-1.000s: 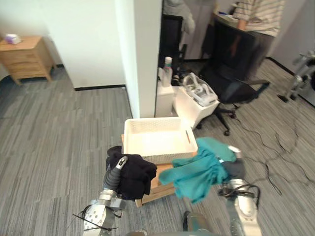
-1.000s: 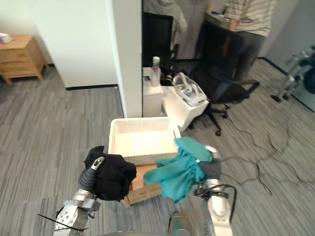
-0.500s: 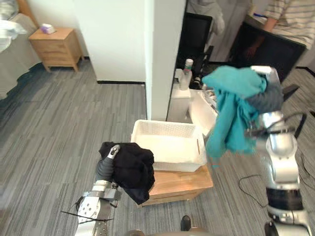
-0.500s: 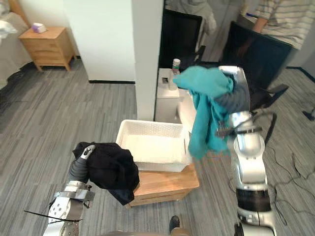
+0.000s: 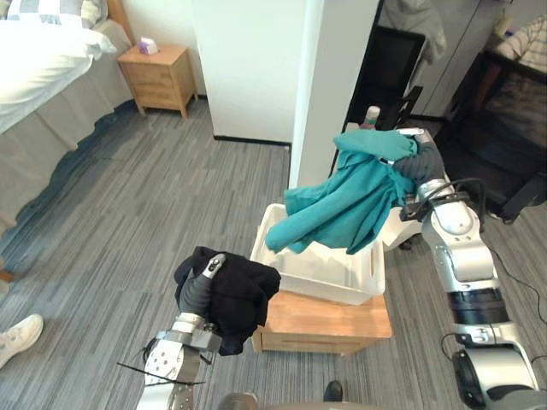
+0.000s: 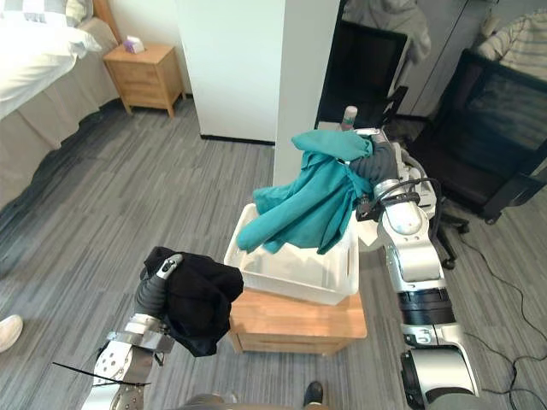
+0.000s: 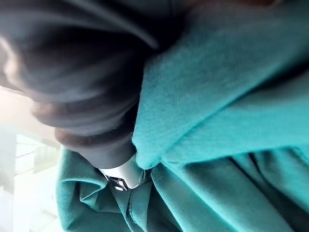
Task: Tidy the bed and pick cloth on bed and put in laundry
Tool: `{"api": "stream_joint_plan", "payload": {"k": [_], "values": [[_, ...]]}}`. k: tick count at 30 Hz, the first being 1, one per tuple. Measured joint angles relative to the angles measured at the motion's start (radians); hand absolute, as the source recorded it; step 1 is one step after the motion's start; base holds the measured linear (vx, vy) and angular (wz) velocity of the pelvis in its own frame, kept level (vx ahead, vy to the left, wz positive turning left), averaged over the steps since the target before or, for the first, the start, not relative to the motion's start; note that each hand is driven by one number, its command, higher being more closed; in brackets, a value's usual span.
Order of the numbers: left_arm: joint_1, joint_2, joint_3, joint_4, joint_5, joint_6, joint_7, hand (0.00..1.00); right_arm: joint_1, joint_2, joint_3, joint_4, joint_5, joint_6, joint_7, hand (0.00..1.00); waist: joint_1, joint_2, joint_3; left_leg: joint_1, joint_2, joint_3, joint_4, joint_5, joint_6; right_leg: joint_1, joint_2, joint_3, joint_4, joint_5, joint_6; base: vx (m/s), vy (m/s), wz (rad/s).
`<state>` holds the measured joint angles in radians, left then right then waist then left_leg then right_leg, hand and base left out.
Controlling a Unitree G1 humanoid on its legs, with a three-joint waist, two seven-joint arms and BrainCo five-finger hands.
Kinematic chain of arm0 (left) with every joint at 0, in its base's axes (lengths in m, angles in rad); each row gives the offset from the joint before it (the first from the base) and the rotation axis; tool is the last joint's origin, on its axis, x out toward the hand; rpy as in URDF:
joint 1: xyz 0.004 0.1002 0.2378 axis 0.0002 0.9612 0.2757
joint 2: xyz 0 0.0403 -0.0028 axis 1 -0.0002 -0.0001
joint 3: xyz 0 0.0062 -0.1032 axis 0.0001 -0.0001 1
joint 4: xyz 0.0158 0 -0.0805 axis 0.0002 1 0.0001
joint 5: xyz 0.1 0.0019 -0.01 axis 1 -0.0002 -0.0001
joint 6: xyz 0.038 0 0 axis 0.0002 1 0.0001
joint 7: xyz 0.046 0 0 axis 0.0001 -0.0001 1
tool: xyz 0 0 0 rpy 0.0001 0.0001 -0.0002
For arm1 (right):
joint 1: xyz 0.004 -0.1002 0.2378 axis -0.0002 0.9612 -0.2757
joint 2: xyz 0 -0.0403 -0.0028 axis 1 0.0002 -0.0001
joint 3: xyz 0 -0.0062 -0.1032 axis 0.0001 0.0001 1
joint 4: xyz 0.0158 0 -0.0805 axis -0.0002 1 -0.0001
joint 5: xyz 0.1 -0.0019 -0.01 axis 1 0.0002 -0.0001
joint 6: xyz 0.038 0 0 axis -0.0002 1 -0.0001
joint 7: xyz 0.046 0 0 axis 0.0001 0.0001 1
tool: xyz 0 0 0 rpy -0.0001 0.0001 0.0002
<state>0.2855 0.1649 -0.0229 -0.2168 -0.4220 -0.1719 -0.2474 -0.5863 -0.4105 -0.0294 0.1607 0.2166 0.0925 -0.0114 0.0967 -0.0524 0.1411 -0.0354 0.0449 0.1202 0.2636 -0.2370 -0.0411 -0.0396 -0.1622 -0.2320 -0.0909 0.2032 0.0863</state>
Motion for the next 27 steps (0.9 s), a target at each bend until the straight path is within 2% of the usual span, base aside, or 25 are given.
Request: {"api": "stream_joint_plan", "payload": {"k": [2,3,5,6,7,8,10,11,14,16,18,20,22,24,26,27], "values": [[-0.100,0.014,0.026,-0.001,-0.007,-0.015,0.009,1.00,-0.106,-0.001,-0.004,0.119,-0.005,-0.014,-0.029,1.00,-0.001,-0.005,0.084,-0.075,0.001,0.001,0.025,0.007,0.000,-0.049,-0.012,-0.015,0.003,0.013,0.003,-0.24,0.018,0.36],[-0.124,0.014,0.034,-0.003,-0.009,-0.023,0.011,1.00,-0.125,-0.001,-0.007,0.150,-0.007,-0.024,-0.035,1.00,0.000,-0.003,0.107,-0.091,0.007,0.015,0.026,0.011,0.003,-0.062,-0.015,-0.019,0.005,0.015,0.001,-0.18,0.002,0.40],[-0.178,0.014,0.040,-0.030,-0.018,-0.057,0.012,1.00,-0.180,-0.004,-0.008,0.277,-0.014,-0.053,-0.051,1.00,0.001,0.012,0.165,-0.150,0.019,0.032,0.048,0.032,-0.007,-0.114,-0.017,-0.038,0.016,0.025,0.002,-0.16,-0.012,0.31],[-0.199,0.015,0.039,-0.049,-0.019,-0.078,0.014,1.00,-0.199,-0.005,-0.008,0.355,-0.015,-0.064,-0.057,1.00,0.008,0.024,0.193,-0.180,0.025,0.031,0.072,0.040,0.000,-0.132,-0.012,-0.040,0.016,0.034,0.000,-0.13,0.005,0.15],[-0.210,0.017,0.036,-0.053,-0.019,-0.091,0.015,1.00,-0.200,-0.004,-0.008,0.388,-0.017,-0.072,-0.060,0.00,0.014,0.027,0.204,-0.190,0.025,0.032,0.076,0.041,0.001,-0.141,-0.012,-0.039,0.016,0.038,0.002,-0.08,0.042,0.03],[-0.240,0.017,0.034,-0.053,-0.019,-0.108,0.022,1.00,-0.200,-0.004,-0.008,0.448,-0.022,-0.088,-0.074,0.00,0.020,0.037,0.234,-0.198,0.026,0.032,0.093,0.043,0.004,-0.144,-0.011,-0.038,0.016,0.046,0.000,-0.06,0.064,-0.04],[-0.280,0.025,0.035,-0.053,-0.021,-0.127,0.040,1.00,-0.200,-0.005,-0.008,0.494,-0.032,-0.098,-0.096,0.00,0.020,0.043,0.258,-0.204,0.025,0.036,0.097,0.043,0.005,-0.154,-0.012,-0.032,0.016,0.066,-0.004,-0.04,0.091,-0.11],[-0.314,0.046,0.034,-0.053,-0.023,-0.140,0.046,1.00,-0.201,-0.007,-0.010,0.505,-0.032,-0.119,-0.116,0.00,0.020,0.045,0.271,-0.212,0.026,0.044,0.102,0.043,0.005,-0.165,-0.011,-0.023,0.015,0.085,-0.010,-0.04,0.134,-0.22],[-0.378,0.081,0.035,-0.053,-0.053,-0.151,0.059,1.00,-0.203,-0.015,-0.015,0.507,-0.029,-0.158,-0.130,0.00,0.006,0.047,0.287,-0.220,0.025,0.052,0.103,0.043,0.007,-0.180,-0.009,-0.008,0.000,0.149,-0.026,-0.05,0.171,-0.18],[-0.415,0.090,0.034,-0.053,-0.077,-0.162,0.072,1.00,-0.203,-0.017,-0.015,0.507,-0.028,-0.168,-0.136,0.00,-0.005,0.048,0.287,-0.230,0.027,0.073,0.106,0.038,0.030,-0.197,-0.006,0.004,-0.006,0.190,-0.044,-0.06,0.186,-0.21],[-0.431,0.093,0.035,-0.053,-0.091,-0.167,0.085,1.00,-0.192,-0.017,-0.012,0.500,-0.055,-0.174,-0.147,0.00,-0.009,0.048,0.287,-0.233,0.029,0.090,0.124,0.027,0.048,-0.198,-0.007,0.010,-0.006,0.190,-0.045,-0.06,0.158,-0.20],[-0.437,0.093,0.034,-0.054,-0.096,-0.172,0.104,1.00,-0.150,-0.016,-0.010,0.442,-0.083,-0.182,-0.165,0.00,-0.007,0.047,0.287,-0.230,0.032,0.102,0.125,0.026,0.049,-0.197,-0.005,0.012,-0.006,0.189,-0.046,-0.04,0.110,-0.10],[-0.435,0.077,0.028,-0.081,-0.092,-0.188,0.143,1.00,-0.025,0.006,-0.010,0.262,-0.144,-0.187,-0.201,0.00,-0.008,0.044,0.286,-0.213,0.041,0.109,0.119,0.026,0.048,-0.189,0.006,0.014,-0.006,0.189,-0.045,0.00,0.049,-0.12],[-0.435,0.053,0.023,-0.120,-0.066,-0.195,0.185,1.00,0.078,0.038,-0.009,0.145,-0.225,-0.184,-0.227,0.00,-0.024,0.040,0.284,-0.187,0.046,0.116,0.107,0.025,0.047,-0.173,0.012,0.019,-0.006,0.187,-0.043,0.01,0.035,-0.21],[-0.442,0.043,0.016,-0.155,-0.036,-0.209,0.216,1.00,0.180,0.065,-0.006,0.050,-0.291,-0.175,-0.249,0.00,-0.032,0.026,0.276,-0.157,0.047,0.137,0.092,0.024,0.045,-0.166,0.014,0.044,-0.006,0.184,-0.040,0.00,0.056,-0.34],[-0.451,0.045,0.013,-0.177,-0.016,-0.211,0.238,1.00,0.248,0.082,-0.005,-0.004,-0.330,-0.167,-0.257,0.00,-0.037,0.007,0.265,-0.148,0.046,0.153,0.091,0.017,0.042,-0.160,0.012,0.055,-0.006,0.166,-0.026,-0.01,0.047,-0.33]]}}
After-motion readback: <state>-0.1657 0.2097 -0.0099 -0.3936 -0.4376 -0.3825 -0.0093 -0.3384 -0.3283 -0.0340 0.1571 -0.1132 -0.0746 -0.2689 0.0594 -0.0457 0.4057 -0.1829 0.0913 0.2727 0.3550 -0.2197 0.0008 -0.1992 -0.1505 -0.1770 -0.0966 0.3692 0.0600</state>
